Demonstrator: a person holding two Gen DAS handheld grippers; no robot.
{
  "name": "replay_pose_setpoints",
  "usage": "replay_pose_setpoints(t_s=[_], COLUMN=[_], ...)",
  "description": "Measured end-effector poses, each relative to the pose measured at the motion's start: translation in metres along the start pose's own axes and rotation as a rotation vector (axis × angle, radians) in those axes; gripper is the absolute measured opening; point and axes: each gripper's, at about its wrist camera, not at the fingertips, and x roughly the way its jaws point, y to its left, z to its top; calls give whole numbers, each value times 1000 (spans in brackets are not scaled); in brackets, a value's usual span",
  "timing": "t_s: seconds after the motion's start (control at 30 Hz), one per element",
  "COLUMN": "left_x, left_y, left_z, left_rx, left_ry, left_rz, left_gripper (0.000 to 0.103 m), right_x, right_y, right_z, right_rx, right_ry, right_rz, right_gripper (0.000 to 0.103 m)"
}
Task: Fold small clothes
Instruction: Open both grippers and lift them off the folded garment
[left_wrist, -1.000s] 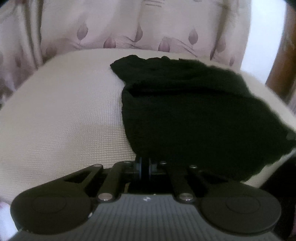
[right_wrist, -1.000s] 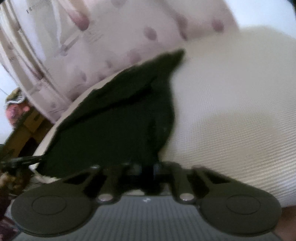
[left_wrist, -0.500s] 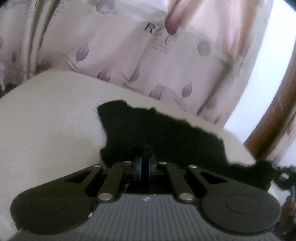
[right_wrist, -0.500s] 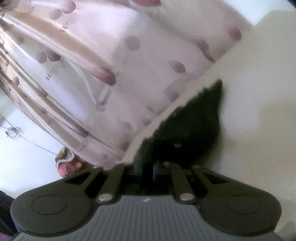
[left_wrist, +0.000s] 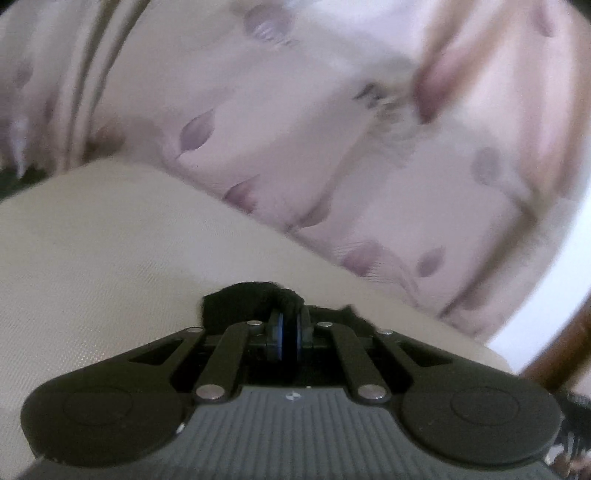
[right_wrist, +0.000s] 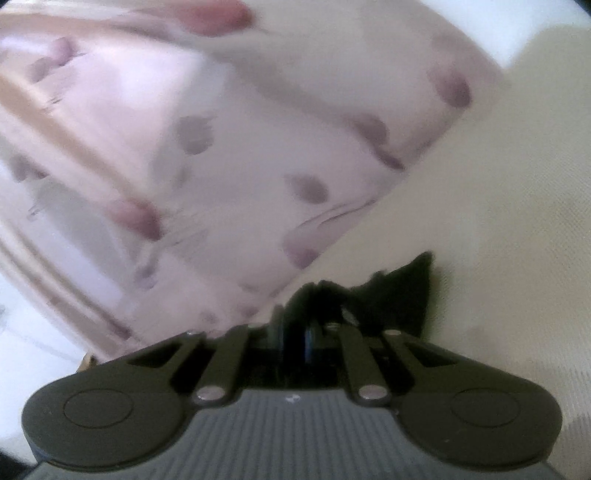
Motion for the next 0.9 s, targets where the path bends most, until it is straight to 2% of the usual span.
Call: replay_pose_setpoints(t_s=[0.17, 0.2, 0.23, 0.27, 0.3, 0.33, 0.37, 0.4, 0.43, 0.47, 0.53, 0.57, 0.63, 0.7, 0.73, 0.77, 0.9], left_x=[35, 40, 42, 43, 41, 37, 32, 26, 19, 13, -3, -8, -20, -30, -31, -30, -15], left_y=[12, 14, 18, 21, 26, 30, 32, 34, 35, 34, 28, 24, 9, -5, -9, -12, -12], left_z=[-4, -5, -5, -5, -4, -4, -3, -2, -1, 0, -3, -5, -16, -31, -37, -43, -68], left_rx=[6, 2, -8, -23, -35, -47, -63, -75, -71, -47, 8, 35, 141, 245, 263, 271, 292], left_ry=[45, 52, 49, 38, 23, 4, -18, -35, -53, -60, -74, -74, -71, -77, -69, -51, 4], left_rz=[61, 71, 85, 102, 117, 126, 128, 122, 114, 112, 103, 81, 46, 44, 26, -4, -6], left_gripper=[9, 11, 17, 27, 54, 78, 87, 94, 94, 94, 92, 91, 79, 72, 69, 68, 62], right_x=[38, 42, 45, 47, 46, 43, 37, 29, 22, 12, -3, -11, -20, -17, -10, -3, 46], right_y=[-39, -45, -53, -60, -65, -68, -69, -70, -71, -70, -59, -48, -15, 27, 45, 59, 98], right_z=[7, 8, 8, 9, 9, 9, 9, 8, 7, 5, 3, -1, -15, -38, -49, -61, -109], right_rx=[105, 123, 153, 190, 215, 230, 243, 259, 273, 277, 225, 154, -37, -294, -388, -457, -667], right_ry=[16, 8, 0, -8, -16, -34, -56, -83, -109, -129, -119, -107, -69, 17, 60, 104, 285], right_rz=[-63, -81, -82, -63, -49, -39, -15, 27, 68, 115, 135, 128, 97, 30, 8, -1, -36], right_gripper=[13, 13, 14, 23, 31, 58, 91, 101, 103, 103, 103, 103, 102, 84, 64, 51, 44])
